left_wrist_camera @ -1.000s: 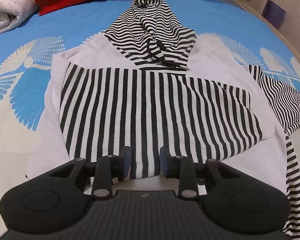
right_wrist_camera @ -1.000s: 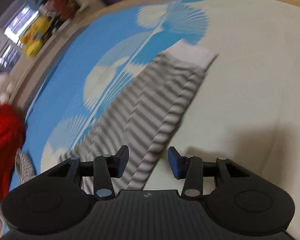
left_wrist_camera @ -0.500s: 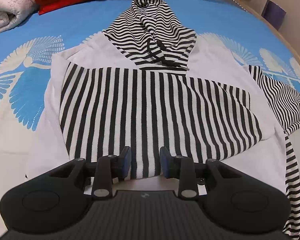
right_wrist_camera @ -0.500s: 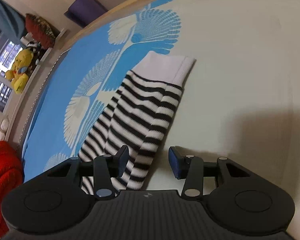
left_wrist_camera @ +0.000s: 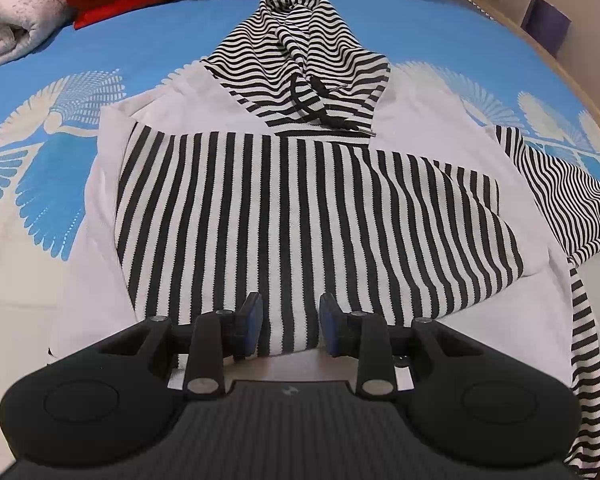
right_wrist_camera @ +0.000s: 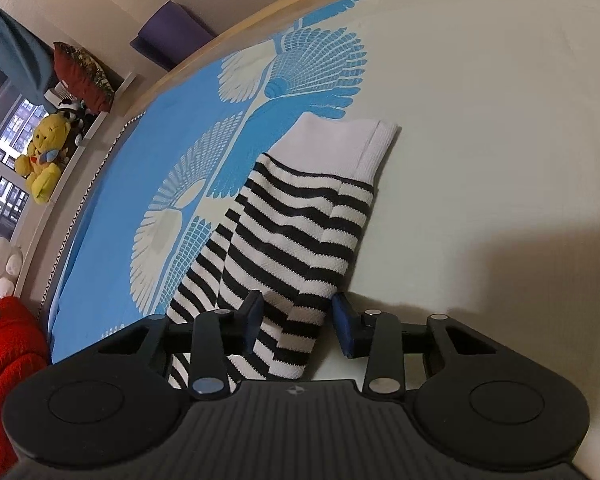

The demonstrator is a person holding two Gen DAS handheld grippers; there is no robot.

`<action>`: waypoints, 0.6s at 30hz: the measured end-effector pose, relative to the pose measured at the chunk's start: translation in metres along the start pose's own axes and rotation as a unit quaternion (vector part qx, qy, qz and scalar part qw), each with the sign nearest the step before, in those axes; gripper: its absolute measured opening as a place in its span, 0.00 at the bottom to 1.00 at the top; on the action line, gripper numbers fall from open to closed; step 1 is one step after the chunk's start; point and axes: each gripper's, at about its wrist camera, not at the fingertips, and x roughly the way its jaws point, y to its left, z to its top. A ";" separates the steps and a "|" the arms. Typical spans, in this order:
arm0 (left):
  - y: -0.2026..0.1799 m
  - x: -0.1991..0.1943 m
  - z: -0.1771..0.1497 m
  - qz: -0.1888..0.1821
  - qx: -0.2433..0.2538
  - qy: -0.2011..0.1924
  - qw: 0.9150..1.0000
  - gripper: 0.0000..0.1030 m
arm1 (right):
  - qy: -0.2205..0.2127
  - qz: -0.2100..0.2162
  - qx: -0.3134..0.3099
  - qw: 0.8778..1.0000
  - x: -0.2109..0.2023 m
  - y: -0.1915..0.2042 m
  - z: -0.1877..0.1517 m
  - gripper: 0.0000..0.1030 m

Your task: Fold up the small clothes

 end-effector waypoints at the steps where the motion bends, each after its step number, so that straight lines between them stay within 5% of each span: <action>1: 0.000 0.000 0.000 0.000 0.000 0.000 1.000 0.33 | 0.000 0.000 0.002 1.000 0.000 -0.001 0.000 0.34; 3: -0.001 0.000 0.000 0.000 0.001 0.000 1.000 0.33 | 0.000 -0.001 0.007 1.000 0.000 -0.003 0.001 0.29; 5: -0.001 0.000 0.000 0.001 0.001 0.000 1.000 0.33 | -0.002 -0.006 0.010 1.000 0.000 -0.004 0.001 0.09; 10: 0.005 0.001 -0.001 0.004 -0.004 0.002 1.000 0.33 | -0.035 -0.014 0.011 0.999 -0.011 0.006 0.000 0.03; 13: 0.012 -0.002 -0.001 0.002 -0.012 0.000 1.000 0.33 | -0.082 -0.006 -0.061 0.995 -0.030 0.044 -0.009 0.02; 16: 0.021 -0.008 0.002 -0.002 -0.028 -0.005 1.000 0.33 | -0.130 0.044 -0.193 0.971 -0.059 0.103 -0.035 0.02; 18: 0.030 -0.013 0.005 -0.007 -0.044 -0.009 0.999 0.33 | -0.145 0.115 -0.293 0.938 -0.089 0.150 -0.073 0.01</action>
